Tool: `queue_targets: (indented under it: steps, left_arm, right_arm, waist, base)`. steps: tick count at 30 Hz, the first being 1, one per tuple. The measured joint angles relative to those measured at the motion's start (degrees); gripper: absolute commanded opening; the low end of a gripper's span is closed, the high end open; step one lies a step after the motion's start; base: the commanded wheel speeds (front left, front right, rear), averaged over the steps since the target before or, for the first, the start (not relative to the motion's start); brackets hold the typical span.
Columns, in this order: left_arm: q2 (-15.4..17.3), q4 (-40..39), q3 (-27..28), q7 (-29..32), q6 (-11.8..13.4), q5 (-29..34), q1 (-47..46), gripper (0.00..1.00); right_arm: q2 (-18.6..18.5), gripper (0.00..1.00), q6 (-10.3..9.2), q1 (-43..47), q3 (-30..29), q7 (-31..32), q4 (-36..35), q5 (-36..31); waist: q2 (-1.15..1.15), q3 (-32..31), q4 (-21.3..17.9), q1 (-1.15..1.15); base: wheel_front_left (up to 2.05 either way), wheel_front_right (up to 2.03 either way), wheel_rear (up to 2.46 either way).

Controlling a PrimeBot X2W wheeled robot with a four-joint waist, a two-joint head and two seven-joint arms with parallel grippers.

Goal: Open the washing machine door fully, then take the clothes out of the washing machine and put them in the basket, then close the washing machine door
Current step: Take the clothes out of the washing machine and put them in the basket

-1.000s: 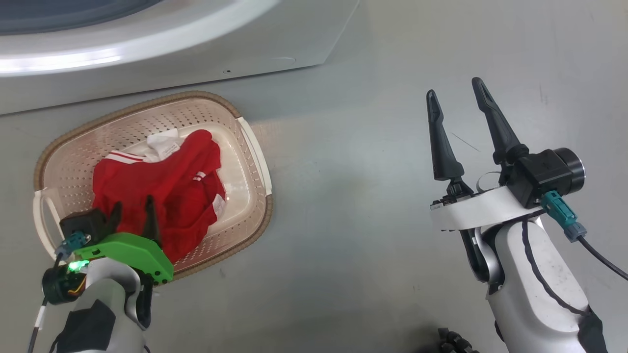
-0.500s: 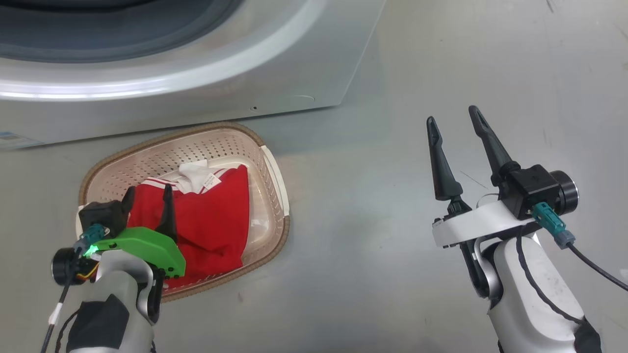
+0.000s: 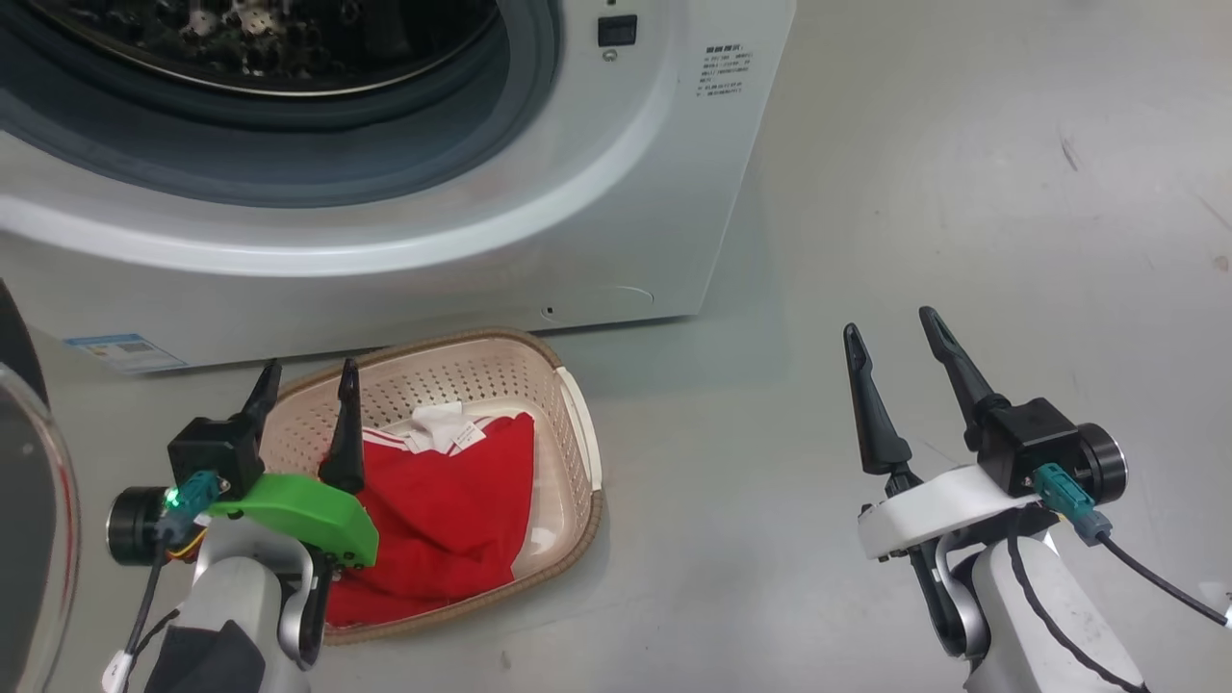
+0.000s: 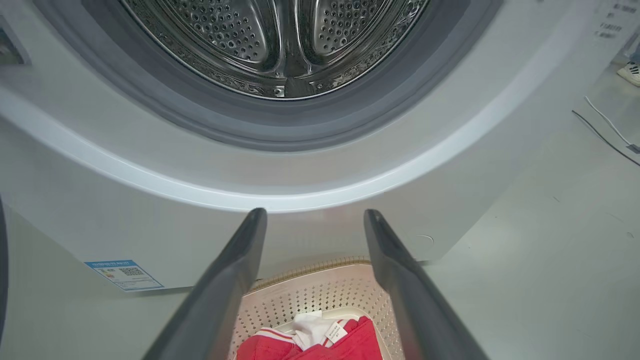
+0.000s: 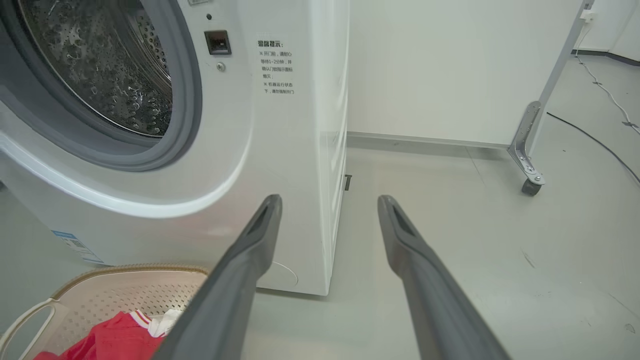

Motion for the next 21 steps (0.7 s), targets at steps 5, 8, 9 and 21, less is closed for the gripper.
queue_targets:
  steps: [5, 8, 9, 21]
  left_arm:
    - [0.00, -4.59, 0.07, 0.00, 0.09, 1.16, 2.92, 1.00]
    - [0.00, -6.55, -0.02, 0.00, 0.09, 1.85, 4.39, 1.00]
    - [0.00, -7.27, -0.07, 0.00, 0.10, 1.94, 4.88, 1.00]
    - [0.04, -12.88, -0.68, 0.00, 0.65, 3.74, 12.59, 1.00]
  right_arm:
    - [0.02, 1.00, 0.02, 2.29, -0.45, 0.00, 0.77, 0.00]
    - [0.02, 1.00, 0.02, 3.22, -0.77, 0.00, 0.93, 0.00]
    - [0.02, 1.00, 0.02, 3.39, -0.82, 0.00, 0.93, 0.00]
    - [0.07, 1.00, 0.44, 7.30, -1.51, 0.00, 1.16, 0.02]
  waist:
    - [0.00, -4.27, 0.95, 0.00]
    - [0.00, -6.21, 1.32, 0.00]
    - [0.00, -6.81, 1.44, 0.00]
    - [0.00, -13.39, 2.55, 0.00]
  base:
    - [0.00, 0.00, 0.00]
    - [0.00, 0.00, 0.00]
    - [0.00, 0.00, 0.00]
    - [0.00, 0.00, 0.00]
